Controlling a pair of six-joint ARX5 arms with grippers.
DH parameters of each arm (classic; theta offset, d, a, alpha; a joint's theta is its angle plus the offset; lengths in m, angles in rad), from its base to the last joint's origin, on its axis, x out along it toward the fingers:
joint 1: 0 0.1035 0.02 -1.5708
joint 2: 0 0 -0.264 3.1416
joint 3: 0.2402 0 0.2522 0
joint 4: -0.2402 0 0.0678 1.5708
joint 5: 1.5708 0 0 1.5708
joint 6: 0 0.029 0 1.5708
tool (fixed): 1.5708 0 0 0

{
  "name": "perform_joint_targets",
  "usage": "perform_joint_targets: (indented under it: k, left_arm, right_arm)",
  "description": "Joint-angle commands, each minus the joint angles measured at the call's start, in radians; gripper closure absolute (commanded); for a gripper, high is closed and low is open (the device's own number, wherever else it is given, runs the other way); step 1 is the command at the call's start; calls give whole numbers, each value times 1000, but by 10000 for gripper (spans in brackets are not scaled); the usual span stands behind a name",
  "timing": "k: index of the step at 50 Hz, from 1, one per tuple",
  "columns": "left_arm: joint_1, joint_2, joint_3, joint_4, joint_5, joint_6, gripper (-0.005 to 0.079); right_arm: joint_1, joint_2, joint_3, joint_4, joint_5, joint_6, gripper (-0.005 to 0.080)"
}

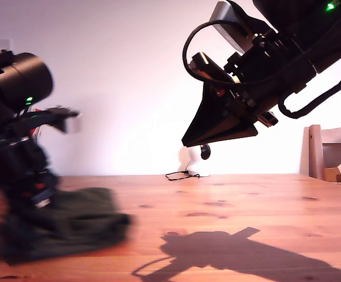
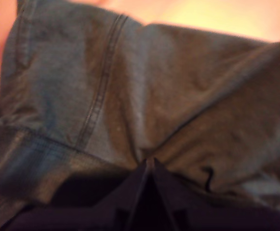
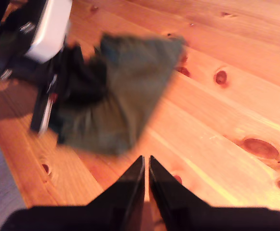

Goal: Fold the underwear in front of you. After folding it, place it to the left side.

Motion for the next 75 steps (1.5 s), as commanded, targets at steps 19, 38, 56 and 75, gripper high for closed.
perform_joint_targets:
  k: [19,38,56,75]
  left_arm:
    - [178,95,-93,-202,-333,104,764]
    - [109,-18,31,-261,-253,63,764]
    - [105,-215,42,-266,-172,53,764]
    - [103,-332,42,-187,350,-201,764]
  right_arm:
    - [-99,5,-17,50,-108,14,763]
    - [-105,5,-17,70,-190,55,763]
    - [-103,5,-17,89,-301,73,763]
    - [-96,-13,-23,113,-122,8,763]
